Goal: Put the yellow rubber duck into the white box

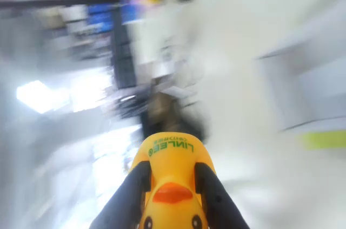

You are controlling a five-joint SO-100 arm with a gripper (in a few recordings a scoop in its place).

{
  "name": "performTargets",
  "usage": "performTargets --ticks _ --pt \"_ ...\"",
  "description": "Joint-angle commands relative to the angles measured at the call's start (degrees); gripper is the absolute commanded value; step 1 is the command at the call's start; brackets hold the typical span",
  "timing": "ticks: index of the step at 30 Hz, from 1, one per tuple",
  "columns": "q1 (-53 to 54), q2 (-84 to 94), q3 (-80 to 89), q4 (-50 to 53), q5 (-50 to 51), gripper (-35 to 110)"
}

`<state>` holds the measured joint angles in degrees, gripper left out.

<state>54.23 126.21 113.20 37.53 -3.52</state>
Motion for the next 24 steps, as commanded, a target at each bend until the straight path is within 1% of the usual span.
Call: performTargets --ticks 1,3,6,13,21,24 --pt "4.31 -18.98 -15.82 3.60 -2.72 0" --pt "4.22 -26.28 -23.29 8.96 -3.43 0" --pt "3.78 -33.75 -30.94 14.06 -3.43 0" --pt "1.76 -49.57 -49.31 28.04 1.14 0" --pt "-0.18 -58.10 -54.23 29.18 0.79 0" --pt "-1.05 -60.56 -54.32 29.00 -1.58 0"
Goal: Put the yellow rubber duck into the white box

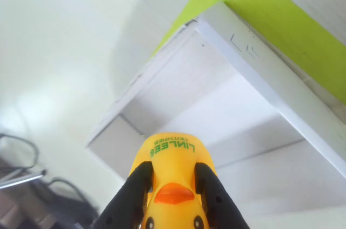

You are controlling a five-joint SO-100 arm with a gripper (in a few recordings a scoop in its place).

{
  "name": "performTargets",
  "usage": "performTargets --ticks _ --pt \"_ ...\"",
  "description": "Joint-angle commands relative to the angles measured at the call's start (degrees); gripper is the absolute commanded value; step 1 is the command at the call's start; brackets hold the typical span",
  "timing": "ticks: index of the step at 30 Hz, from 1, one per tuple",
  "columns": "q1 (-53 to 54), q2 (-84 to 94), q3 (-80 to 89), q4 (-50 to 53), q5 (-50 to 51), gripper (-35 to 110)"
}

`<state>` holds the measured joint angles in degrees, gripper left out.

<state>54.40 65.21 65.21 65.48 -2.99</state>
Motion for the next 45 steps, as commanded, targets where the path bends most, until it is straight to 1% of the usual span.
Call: performTargets --ticks 1,3,5,9,18,19,22,25,27,30,32,34,36,38,41,45 --pt "-1.41 -0.35 -6.33 1.05 -3.08 0" --pt "-1.76 -1.58 -6.24 0.88 -4.92 0" --pt "-1.93 -2.11 -6.06 0.88 -7.47 10" --pt "-2.37 -2.29 -5.80 1.49 -10.55 20" --pt "-2.02 0.70 -5.10 2.02 -10.55 21" --pt "-2.20 3.08 -4.48 1.67 -9.40 21" --pt "-3.52 15.29 -2.55 2.02 -5.10 13" --pt "-5.80 30.67 -3.25 4.31 1.58 0" --pt "-9.14 42.45 -2.81 3.25 4.92 0" --pt "-16.08 58.97 -0.26 -1.05 9.76 0" --pt "-24.43 71.54 9.58 -8.35 10.63 0" --pt "-35.16 86.40 27.33 -14.77 10.46 0" --pt "-45.26 98.79 44.38 -15.29 10.37 0" --pt "-52.12 108.19 60.82 -16.08 9.23 0" --pt "-55.99 117.25 81.65 -15.64 9.14 0" --pt "-54.84 124.72 102.48 -16.61 9.14 0"
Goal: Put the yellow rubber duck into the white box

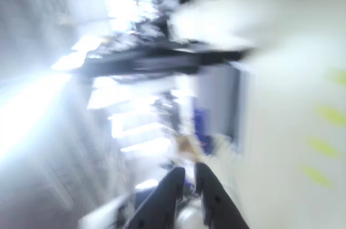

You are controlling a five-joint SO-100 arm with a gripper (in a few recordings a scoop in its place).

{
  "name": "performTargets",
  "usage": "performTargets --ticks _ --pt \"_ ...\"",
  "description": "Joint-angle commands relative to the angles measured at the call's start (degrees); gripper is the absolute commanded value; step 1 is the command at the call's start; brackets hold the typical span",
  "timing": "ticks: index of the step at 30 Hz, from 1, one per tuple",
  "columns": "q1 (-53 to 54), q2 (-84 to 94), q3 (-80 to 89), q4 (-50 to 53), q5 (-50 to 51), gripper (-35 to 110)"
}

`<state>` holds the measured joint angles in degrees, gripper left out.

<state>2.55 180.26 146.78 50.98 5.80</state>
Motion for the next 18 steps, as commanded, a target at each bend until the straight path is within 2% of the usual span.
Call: performTargets --ticks 1,7,18 --pt "-2.81 10.81 23.99 -1.32 0.35 0" --pt "-2.29 10.81 30.76 -0.26 0.70 0" --pt "-0.79 10.81 30.85 -0.35 1.23 0"
